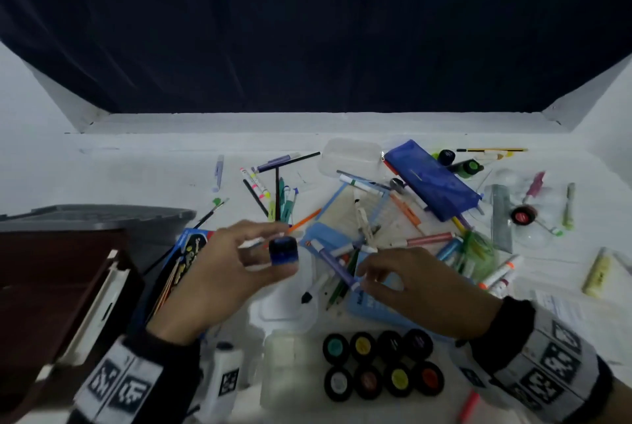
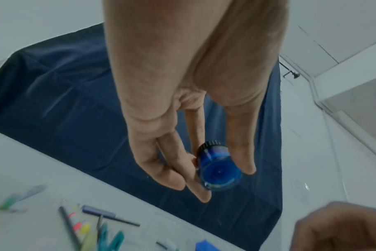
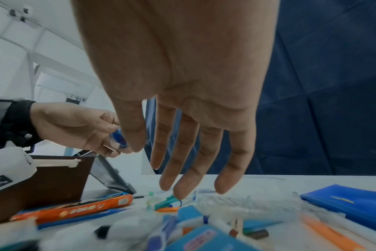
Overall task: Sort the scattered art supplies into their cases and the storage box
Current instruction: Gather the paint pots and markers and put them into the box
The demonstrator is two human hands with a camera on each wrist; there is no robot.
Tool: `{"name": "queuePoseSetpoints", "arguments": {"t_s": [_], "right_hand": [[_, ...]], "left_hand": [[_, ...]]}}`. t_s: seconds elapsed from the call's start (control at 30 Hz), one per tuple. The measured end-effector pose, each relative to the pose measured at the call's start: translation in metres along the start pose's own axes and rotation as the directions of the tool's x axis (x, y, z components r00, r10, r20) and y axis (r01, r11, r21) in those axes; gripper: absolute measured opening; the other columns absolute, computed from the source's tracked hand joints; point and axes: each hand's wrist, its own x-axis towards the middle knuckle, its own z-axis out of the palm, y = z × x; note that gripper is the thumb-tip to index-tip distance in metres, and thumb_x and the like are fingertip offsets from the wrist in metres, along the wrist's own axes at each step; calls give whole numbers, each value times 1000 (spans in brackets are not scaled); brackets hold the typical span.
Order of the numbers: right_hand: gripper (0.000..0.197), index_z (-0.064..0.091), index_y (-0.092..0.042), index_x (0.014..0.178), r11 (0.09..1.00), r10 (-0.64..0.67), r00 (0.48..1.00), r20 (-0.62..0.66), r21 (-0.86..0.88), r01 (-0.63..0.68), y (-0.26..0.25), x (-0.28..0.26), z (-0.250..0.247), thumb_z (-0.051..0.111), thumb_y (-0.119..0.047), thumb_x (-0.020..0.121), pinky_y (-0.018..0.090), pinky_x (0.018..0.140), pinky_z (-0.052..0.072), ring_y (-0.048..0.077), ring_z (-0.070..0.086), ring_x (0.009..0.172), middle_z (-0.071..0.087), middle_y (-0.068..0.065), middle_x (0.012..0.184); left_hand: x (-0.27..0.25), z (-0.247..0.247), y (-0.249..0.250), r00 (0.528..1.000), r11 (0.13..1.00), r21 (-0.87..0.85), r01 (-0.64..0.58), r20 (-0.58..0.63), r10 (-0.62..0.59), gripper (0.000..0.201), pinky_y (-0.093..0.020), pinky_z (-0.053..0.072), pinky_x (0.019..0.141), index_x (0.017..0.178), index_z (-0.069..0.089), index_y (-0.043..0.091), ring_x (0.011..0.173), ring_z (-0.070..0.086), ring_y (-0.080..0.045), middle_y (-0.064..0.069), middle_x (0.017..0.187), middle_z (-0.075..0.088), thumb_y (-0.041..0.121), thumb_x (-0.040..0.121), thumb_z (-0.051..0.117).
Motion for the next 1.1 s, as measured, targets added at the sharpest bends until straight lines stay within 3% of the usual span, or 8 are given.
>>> {"name": "queuePoseSetpoints", "arguments": {"t_s": [0.07,0.13,0.27,0.4,0.63,0.9,1.1], "right_hand": [[31,64,-31,115,999,4,998,65,-38,-2,-5,-15,13,51,-51,96,32,90,48,4,58,101,65,-14,112],[54,58,-32,127,995,14,988,157,-96,2,-12,-29,24,38,-68,91,33,101,42,7,50,118,57,-14,130],[48,42,-34,143,980,13,966,258,-196,40,-21,-45,44,44,-52,99,32,108,35,12,38,132,41,-13,147],[55,34,-35,147,980,12,969,245,-197,38,-23,-52,51,52,-49,97,35,103,39,13,46,125,46,-12,143],[54,44,-32,140,986,29,975,221,-169,9,-20,-51,53,60,-50,92,34,98,42,11,50,120,54,-10,134],[58,45,-33,137,981,91,974,208,-187,-52,-23,-46,53,68,-48,86,39,98,45,14,52,122,56,-9,135],[54,47,-37,131,980,120,972,203,-178,-84,-25,-45,56,71,-45,83,41,94,48,15,56,115,59,-12,129]], "left_hand": [[-23,5,-14,1000,997,73,-16,17,14,50,-12,51,76,110,75,26,90,74,-11,12,105,69,18,63,89],[-44,8,-28,997,975,212,-68,58,57,46,-13,52,81,106,74,31,92,71,-8,17,103,67,20,65,91],[-74,20,-47,979,867,463,-186,159,125,44,-8,44,75,102,70,40,94,62,0,22,99,65,29,65,93],[-86,36,-60,955,819,502,-276,238,176,41,-2,39,74,106,69,36,93,59,6,19,97,68,33,70,89],[-86,44,-63,957,804,547,-233,277,89,38,-4,42,77,119,70,32,92,56,15,18,104,71,44,84,76],[-78,38,-52,910,770,570,-286,413,32,28,-22,50,86,115,72,33,98,64,2,17,108,73,41,88,72],[-74,35,-54,889,789,532,-307,456,38,37,-18,51,87,119,72,28,99,65,2,14,112,73,39,84,78]]}}
